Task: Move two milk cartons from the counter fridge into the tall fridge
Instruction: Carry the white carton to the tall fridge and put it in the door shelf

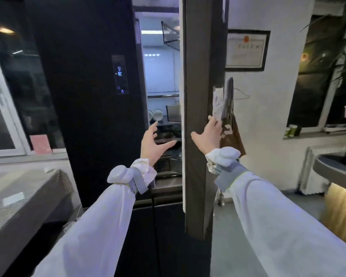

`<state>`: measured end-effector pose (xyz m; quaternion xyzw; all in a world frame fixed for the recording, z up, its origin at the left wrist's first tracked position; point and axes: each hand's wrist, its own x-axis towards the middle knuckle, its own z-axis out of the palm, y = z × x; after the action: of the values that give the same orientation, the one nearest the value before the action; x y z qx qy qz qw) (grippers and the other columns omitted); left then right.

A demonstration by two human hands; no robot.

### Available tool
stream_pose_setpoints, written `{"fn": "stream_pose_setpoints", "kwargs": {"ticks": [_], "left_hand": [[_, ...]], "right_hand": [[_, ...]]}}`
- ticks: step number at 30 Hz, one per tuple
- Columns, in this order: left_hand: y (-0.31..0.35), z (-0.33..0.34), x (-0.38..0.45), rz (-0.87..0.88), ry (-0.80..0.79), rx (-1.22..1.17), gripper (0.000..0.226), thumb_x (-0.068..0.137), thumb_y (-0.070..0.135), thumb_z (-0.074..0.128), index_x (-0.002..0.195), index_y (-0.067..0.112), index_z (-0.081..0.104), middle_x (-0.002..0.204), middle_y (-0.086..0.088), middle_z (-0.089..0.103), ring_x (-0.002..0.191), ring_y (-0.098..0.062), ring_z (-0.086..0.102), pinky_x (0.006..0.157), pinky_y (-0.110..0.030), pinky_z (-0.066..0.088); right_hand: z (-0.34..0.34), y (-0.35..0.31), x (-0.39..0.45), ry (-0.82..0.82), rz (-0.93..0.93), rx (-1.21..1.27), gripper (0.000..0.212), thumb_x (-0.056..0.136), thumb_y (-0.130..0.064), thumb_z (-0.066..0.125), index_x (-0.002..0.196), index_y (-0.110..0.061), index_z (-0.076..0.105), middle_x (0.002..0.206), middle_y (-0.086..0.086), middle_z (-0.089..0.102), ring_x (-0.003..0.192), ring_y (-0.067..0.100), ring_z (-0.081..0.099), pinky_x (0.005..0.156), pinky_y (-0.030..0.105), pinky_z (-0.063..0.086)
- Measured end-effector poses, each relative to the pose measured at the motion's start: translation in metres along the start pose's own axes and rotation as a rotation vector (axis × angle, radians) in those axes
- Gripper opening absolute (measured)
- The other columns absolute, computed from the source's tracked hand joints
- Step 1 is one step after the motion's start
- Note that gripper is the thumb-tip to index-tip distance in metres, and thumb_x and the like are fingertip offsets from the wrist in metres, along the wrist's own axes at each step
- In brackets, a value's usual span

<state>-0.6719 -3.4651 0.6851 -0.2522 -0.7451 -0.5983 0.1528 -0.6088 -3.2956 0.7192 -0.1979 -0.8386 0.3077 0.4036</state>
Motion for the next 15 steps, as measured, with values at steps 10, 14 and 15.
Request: {"fn": "stream_pose_setpoints", "kwargs": {"ticks": [10, 14, 15], "left_hand": [[-0.046, -0.079, 0.028, -0.046, 0.065, 0.050, 0.098, 0.070, 0.028, 0.092, 0.152, 0.027, 0.038, 0.147, -0.004, 0.049, 0.129, -0.018, 0.051, 0.109, -0.039, 0.046], [-0.066, -0.100, 0.040, -0.065, 0.050, 0.014, 0.090, 0.074, 0.023, 0.088, 0.150, 0.028, 0.041, 0.144, -0.002, 0.053, 0.126, -0.017, 0.056, 0.106, -0.036, 0.047], [-0.073, -0.102, 0.043, -0.064, 0.044, 0.009, 0.087, 0.076, 0.022, 0.088, 0.150, 0.028, 0.042, 0.143, -0.001, 0.055, 0.124, -0.017, 0.058, 0.106, -0.035, 0.048]], "right_hand": [[0.090, -0.066, 0.021, -0.488, 0.023, 0.369, 0.080, 0.085, -0.018, 0.064, 0.153, -0.017, 0.022, 0.154, 0.009, 0.034, 0.138, 0.026, 0.040, 0.113, 0.037, 0.034], [0.117, -0.067, 0.024, -0.503, 0.020, 0.394, 0.072, 0.089, -0.015, 0.062, 0.151, -0.015, 0.026, 0.152, 0.010, 0.038, 0.135, 0.026, 0.044, 0.107, 0.031, 0.036], [0.123, -0.066, 0.024, -0.502, 0.022, 0.389, 0.071, 0.089, -0.015, 0.062, 0.151, -0.014, 0.027, 0.150, 0.010, 0.040, 0.133, 0.026, 0.046, 0.106, 0.029, 0.036]]}}
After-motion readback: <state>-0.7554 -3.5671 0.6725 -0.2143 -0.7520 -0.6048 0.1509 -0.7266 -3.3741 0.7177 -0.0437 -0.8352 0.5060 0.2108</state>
